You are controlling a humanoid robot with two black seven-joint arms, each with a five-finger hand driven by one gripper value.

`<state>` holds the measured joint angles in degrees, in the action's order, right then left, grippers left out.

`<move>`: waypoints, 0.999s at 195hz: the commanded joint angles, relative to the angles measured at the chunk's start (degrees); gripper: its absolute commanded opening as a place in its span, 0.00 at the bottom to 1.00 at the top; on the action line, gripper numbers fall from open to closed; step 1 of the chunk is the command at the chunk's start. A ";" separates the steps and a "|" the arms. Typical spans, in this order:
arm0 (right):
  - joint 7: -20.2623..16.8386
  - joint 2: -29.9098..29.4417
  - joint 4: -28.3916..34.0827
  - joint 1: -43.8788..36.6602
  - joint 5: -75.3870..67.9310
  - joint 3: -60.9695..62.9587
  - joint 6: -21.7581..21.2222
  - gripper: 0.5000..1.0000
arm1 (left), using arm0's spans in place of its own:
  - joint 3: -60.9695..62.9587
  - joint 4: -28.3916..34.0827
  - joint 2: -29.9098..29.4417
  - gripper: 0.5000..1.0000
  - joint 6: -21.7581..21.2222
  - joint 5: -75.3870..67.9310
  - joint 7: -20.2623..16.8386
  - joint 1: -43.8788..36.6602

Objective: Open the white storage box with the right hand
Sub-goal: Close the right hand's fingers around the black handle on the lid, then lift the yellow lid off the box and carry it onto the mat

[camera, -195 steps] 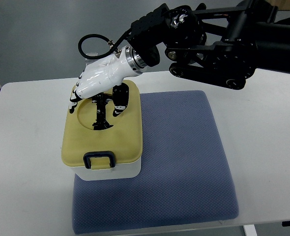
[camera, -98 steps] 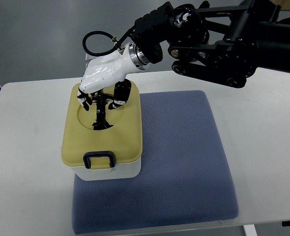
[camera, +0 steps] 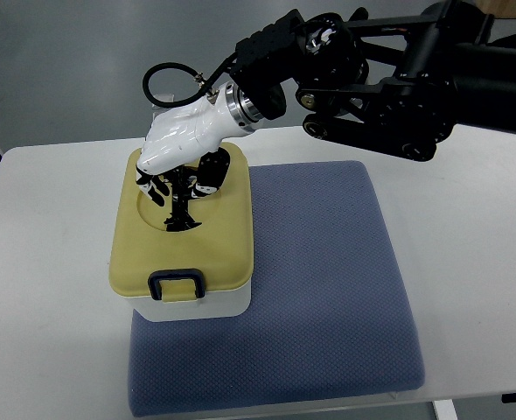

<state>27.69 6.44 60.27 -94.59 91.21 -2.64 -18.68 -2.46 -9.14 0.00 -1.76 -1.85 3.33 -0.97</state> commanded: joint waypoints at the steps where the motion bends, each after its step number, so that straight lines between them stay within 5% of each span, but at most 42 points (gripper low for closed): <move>1: -0.27 -0.02 -0.07 0.02 0.19 0.00 0.14 0.00 | 0.00 0.00 0.00 1.00 0.00 0.00 0.01 0.00; 142: 1.49 1.12 -0.07 -0.95 -0.42 1.14 -0.04 0.00 | 0.00 0.00 0.00 1.00 0.00 0.00 0.01 0.00; 195: 1.49 7.27 -0.68 -0.77 -0.60 6.24 -0.30 0.00 | 0.00 0.00 0.00 1.00 0.00 0.00 0.01 0.00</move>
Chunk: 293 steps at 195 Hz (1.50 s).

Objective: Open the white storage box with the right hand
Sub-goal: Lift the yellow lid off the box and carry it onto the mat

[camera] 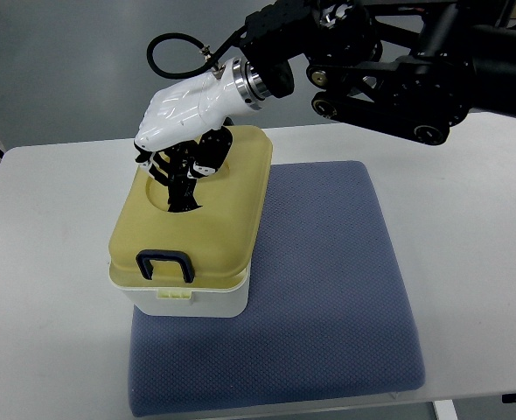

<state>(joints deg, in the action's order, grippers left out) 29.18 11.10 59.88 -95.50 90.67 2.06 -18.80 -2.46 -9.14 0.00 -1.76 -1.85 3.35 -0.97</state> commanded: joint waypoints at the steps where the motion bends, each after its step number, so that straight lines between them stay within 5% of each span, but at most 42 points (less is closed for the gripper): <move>1: 0.00 2.61 -0.29 0.14 -0.06 1.54 -0.19 0.00 | 0.00 0.00 0.00 1.00 0.00 0.00 -0.01 0.00; 129: 3.51 24.58 -3.54 10.51 -3.13 3.03 5.61 0.00 | 0.00 0.00 0.00 1.00 0.00 0.00 -0.01 0.00; 293: 4.57 20.45 -3.45 26.95 -2.08 2.07 14.23 0.00 | 0.00 0.00 0.00 1.00 0.00 0.00 -0.01 0.00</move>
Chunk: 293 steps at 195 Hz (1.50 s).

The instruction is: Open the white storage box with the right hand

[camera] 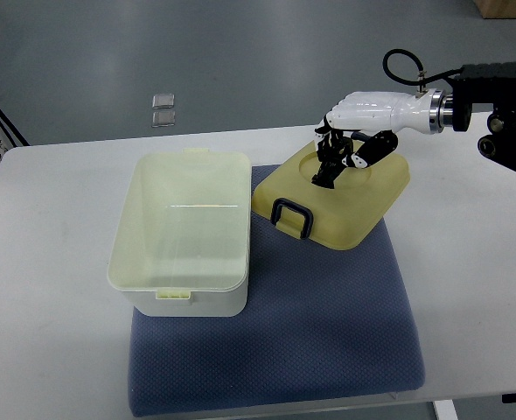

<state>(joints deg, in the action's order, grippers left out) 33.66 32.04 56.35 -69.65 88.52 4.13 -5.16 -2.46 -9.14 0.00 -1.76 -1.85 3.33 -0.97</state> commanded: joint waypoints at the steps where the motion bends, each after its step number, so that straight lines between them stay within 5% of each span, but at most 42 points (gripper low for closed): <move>1: 0.09 -0.49 0.08 1.10 0.08 0.00 0.59 0.00 | 0.00 0.00 0.00 1.00 0.00 0.00 0.01 0.00; 91: 1.34 -4.53 0.08 2.68 -0.01 0.09 0.68 0.00 | 0.00 0.00 0.00 1.00 0.00 0.00 0.01 0.00; 110: 1.34 -4.53 0.08 2.85 -0.45 0.26 0.68 0.53 | 0.00 0.00 0.00 1.00 0.00 0.00 0.01 0.00; 119: 1.34 -4.53 0.08 2.85 -0.54 0.26 0.68 0.65 | 0.00 0.00 0.00 1.00 0.00 0.00 0.01 0.00; 226: 1.34 -3.48 -0.10 2.68 -6.25 6.94 0.06 0.86 | 0.00 0.00 0.00 1.00 0.00 0.00 0.01 0.00; 293: 1.34 -7.96 -8.71 9.53 -43.87 19.16 -0.38 0.86 | 0.00 0.00 0.00 1.00 0.00 0.00 0.01 0.00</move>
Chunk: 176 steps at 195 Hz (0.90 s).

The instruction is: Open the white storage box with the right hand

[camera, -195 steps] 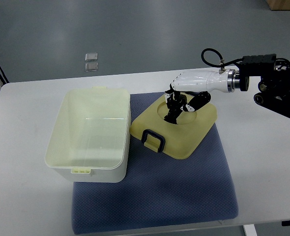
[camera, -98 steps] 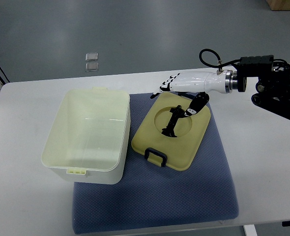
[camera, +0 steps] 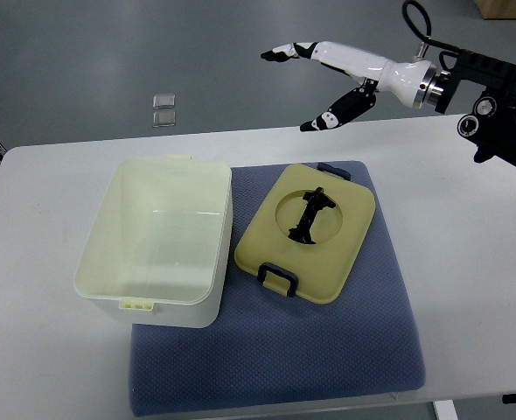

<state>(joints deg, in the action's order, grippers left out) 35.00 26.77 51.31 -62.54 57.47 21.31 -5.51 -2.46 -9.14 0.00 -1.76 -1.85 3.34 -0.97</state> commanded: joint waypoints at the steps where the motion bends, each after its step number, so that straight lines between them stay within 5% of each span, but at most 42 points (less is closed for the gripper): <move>1: 0.00 -3.03 -4.11 2.68 -14.22 2.16 -0.03 0.86 | 0.00 0.00 0.00 1.00 0.00 0.00 0.00 0.00; 87: -2.48 -9.45 -16.85 11.03 -47.89 7.08 -0.03 0.86 | 0.00 0.00 0.00 1.00 0.00 0.00 0.00 0.00; 131: -7.75 -10.51 -19.32 13.14 -52.37 6.91 -2.22 0.86 | 0.00 0.00 0.00 1.00 0.00 0.00 0.00 0.00; 176: -7.23 -12.62 -20.72 15.08 -52.37 7.79 -2.14 0.86 | 0.00 0.00 0.00 1.00 0.00 0.00 0.00 0.00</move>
<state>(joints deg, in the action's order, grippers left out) 27.48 14.76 31.03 -48.13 4.99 28.86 -7.98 -2.46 -9.14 0.00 -1.76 -1.85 3.34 -0.98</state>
